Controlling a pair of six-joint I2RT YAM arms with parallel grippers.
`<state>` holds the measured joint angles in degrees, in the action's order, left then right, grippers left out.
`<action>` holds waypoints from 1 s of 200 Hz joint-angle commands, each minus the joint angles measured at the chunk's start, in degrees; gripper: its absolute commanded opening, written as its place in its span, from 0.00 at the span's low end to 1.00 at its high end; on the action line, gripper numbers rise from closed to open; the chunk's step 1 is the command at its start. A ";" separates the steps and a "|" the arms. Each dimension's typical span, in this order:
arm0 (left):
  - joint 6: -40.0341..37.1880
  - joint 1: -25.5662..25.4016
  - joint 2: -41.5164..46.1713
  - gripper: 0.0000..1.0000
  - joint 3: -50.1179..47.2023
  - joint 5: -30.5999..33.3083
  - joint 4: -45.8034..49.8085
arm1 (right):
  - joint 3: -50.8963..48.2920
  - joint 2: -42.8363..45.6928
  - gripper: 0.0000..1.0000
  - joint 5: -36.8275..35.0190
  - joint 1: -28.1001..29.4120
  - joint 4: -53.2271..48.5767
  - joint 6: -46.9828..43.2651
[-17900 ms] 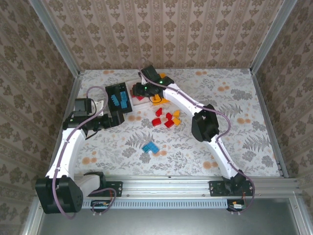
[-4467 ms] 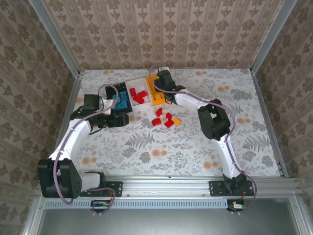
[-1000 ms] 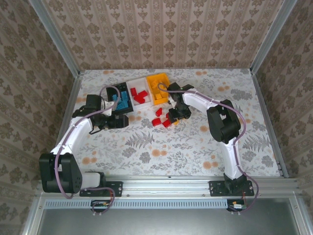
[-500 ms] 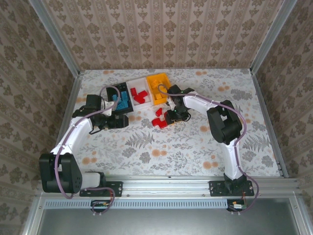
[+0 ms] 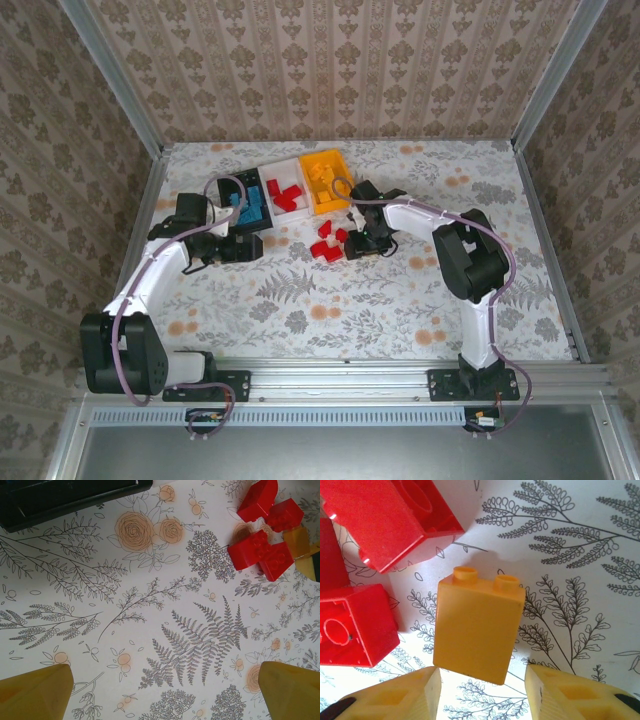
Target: Sort the legos into containers by color
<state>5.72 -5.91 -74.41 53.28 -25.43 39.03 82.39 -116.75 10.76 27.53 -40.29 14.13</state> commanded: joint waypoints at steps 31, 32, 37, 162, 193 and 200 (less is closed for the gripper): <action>-1.41 0.29 -0.33 0.97 0.13 0.23 1.33 | 3.89 -3.86 0.57 -2.24 1.22 -0.05 2.99; -1.41 0.29 -0.31 0.97 0.10 0.22 1.37 | 3.95 -3.94 0.57 -2.37 1.26 -0.01 2.96; -1.41 0.25 -0.29 0.97 0.13 0.21 1.40 | 4.25 -4.20 0.57 -2.77 1.38 -0.05 3.08; -1.23 0.13 -0.20 0.97 0.04 -0.58 1.19 | 12.10 -8.18 0.51 -14.38 3.83 -3.10 4.37; -1.23 0.18 -0.13 0.96 0.07 -0.67 1.16 | 14.84 -9.51 0.48 -15.43 4.02 -4.46 4.18; -1.23 0.14 -0.12 0.97 -0.01 -0.73 1.16 | 15.41 -9.93 0.47 -15.67 4.02 -4.90 4.05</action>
<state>5.72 -5.91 -74.41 53.28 -25.50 39.03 94.85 -124.51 -1.96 31.42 -46.72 18.24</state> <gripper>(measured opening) 0.965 0.485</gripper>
